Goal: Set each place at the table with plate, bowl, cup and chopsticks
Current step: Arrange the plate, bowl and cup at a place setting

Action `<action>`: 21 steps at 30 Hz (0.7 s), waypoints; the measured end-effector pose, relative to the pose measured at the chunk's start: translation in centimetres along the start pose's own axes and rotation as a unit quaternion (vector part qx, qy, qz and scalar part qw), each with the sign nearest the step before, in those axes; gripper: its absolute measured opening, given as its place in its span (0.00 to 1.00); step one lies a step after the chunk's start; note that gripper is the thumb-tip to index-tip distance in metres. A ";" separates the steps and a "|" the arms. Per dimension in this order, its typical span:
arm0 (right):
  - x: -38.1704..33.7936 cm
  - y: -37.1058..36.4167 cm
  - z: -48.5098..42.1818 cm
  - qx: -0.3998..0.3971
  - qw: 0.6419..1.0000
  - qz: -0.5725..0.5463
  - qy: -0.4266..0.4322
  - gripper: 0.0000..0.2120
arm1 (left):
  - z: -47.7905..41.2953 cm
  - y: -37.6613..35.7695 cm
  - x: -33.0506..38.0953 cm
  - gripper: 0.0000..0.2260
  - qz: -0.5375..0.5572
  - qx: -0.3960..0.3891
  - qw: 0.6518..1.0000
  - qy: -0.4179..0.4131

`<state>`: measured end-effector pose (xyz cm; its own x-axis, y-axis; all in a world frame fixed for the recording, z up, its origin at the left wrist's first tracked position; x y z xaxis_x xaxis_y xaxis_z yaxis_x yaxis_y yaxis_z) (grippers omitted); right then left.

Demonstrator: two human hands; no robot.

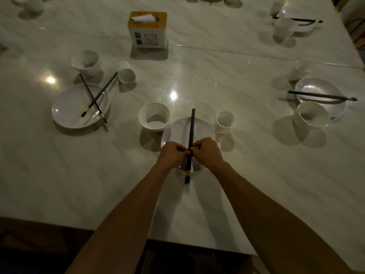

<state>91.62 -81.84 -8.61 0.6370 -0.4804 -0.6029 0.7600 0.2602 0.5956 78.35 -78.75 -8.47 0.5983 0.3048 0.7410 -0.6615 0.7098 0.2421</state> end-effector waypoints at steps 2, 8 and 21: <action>0.0 0.0 -0.1 -0.002 1.000 -0.002 -0.003 0.08 | -0.1 0.0 -0.1 0.07 0.005 0.001 1.000 0.001; -0.2 0.2 -0.1 -0.011 1.000 0.005 -0.005 0.07 | 0.0 -0.3 -0.1 0.08 -0.007 0.007 1.000 0.005; -1.0 2.3 1.5 0.031 0.999 0.017 -0.004 0.14 | 1.6 1.0 0.6 0.10 -0.055 0.036 0.998 -0.014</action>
<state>92.51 -82.06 -5.84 0.6610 -0.4794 -0.5773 0.7283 0.2249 0.6473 77.33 -78.87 -6.74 0.6564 0.2091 0.7249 -0.6239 0.6906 0.3658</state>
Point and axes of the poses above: each hand's wrist, its own z-axis away from the middle knuckle, its own y-axis out of the back of the hand, x = y × z, the point moved 3 cm from there along -z, towards the middle knuckle, and after that the axes turned 15 degrees about -x, right-handed, at the moved point
